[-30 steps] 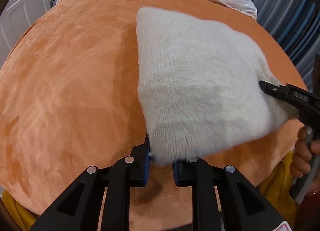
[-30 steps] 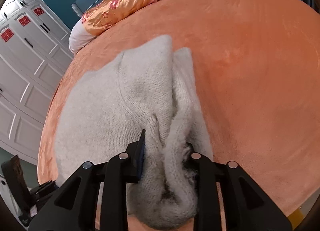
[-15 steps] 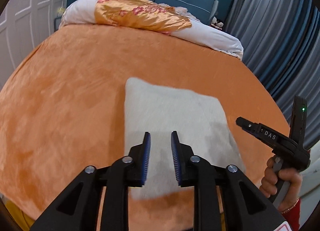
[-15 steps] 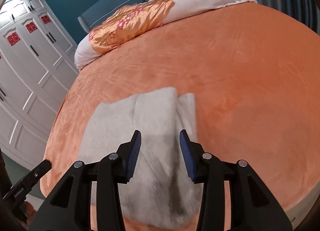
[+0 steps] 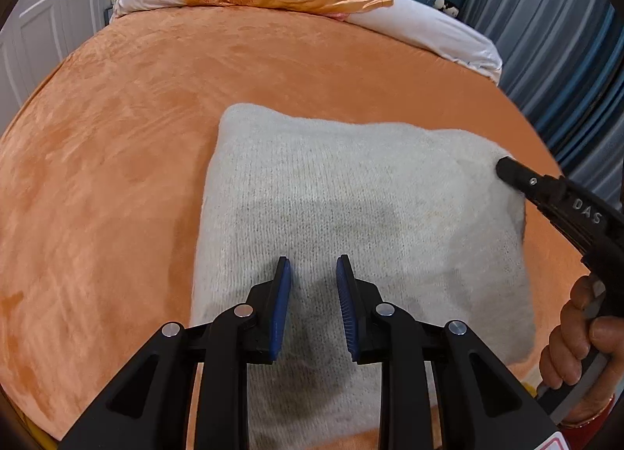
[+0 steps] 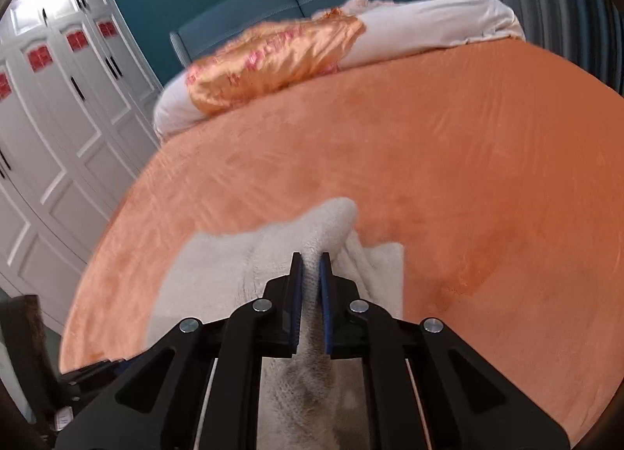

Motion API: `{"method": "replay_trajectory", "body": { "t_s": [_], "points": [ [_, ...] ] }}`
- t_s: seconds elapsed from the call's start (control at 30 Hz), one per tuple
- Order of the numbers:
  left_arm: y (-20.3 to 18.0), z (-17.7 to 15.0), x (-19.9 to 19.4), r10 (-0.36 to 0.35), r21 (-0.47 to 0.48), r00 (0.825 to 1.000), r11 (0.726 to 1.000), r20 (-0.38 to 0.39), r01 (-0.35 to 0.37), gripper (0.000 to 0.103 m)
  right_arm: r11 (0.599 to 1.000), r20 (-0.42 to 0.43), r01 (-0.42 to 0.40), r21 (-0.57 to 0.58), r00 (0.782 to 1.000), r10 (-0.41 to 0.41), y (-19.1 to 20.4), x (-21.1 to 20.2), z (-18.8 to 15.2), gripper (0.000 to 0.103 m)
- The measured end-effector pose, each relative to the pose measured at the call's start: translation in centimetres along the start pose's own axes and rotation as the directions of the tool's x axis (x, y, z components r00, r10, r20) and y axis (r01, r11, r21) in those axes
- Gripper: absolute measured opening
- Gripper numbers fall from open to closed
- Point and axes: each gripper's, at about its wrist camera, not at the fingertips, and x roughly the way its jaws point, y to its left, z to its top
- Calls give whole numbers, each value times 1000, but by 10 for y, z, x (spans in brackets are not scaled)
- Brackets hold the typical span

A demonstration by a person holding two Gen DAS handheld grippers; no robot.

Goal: Fold small clothes

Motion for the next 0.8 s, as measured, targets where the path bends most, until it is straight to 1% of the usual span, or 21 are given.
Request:
{"method": "replay_trajectory", "body": {
  "t_s": [0.03,0.07,0.1,0.17,0.27,0.33,0.43,0.5,0.6,0.73,0.8],
  "points": [
    [-2,0,4,14,11,1000,1000,-6,-14,24,999,-41,38,-4,998,-38,-4,14,-5,7],
    [-4,1,8,22,19,1000,1000,-9,-22,24,997,-110,82,-10,990,-83,-10,38,-15,7],
    [-4,-1,10,25,25,1000,999,-10,-25,24,995,-143,97,-14,985,-98,-13,52,-21,7],
    [-6,-1,14,40,42,999,998,-13,-39,24,995,-117,94,-28,988,-96,-17,59,-31,7],
    [-10,-3,16,73,68,997,995,-3,-72,24,996,-129,92,-22,987,-94,-15,50,-23,10],
    [-10,-3,17,80,76,997,994,-2,-79,24,997,-113,82,-4,990,-82,-17,39,-20,13],
    [-11,-3,17,88,86,996,992,-5,-87,24,996,-75,82,20,994,-80,-15,11,-18,13],
    [-12,-4,16,94,92,996,991,-6,-94,24,996,-71,92,18,993,-90,-13,-7,-22,13],
    [-14,-4,15,105,92,994,990,-12,-103,24,997,-107,79,-4,991,-79,-6,-25,-32,13],
    [-17,-6,8,118,96,993,989,-18,-116,25,993,-167,94,-75,980,-106,7,-37,-52,13],
    [-18,-9,5,124,98,992,988,-19,-122,25,991,-186,100,-88,976,-115,9,-37,-58,13]
  ]
}}
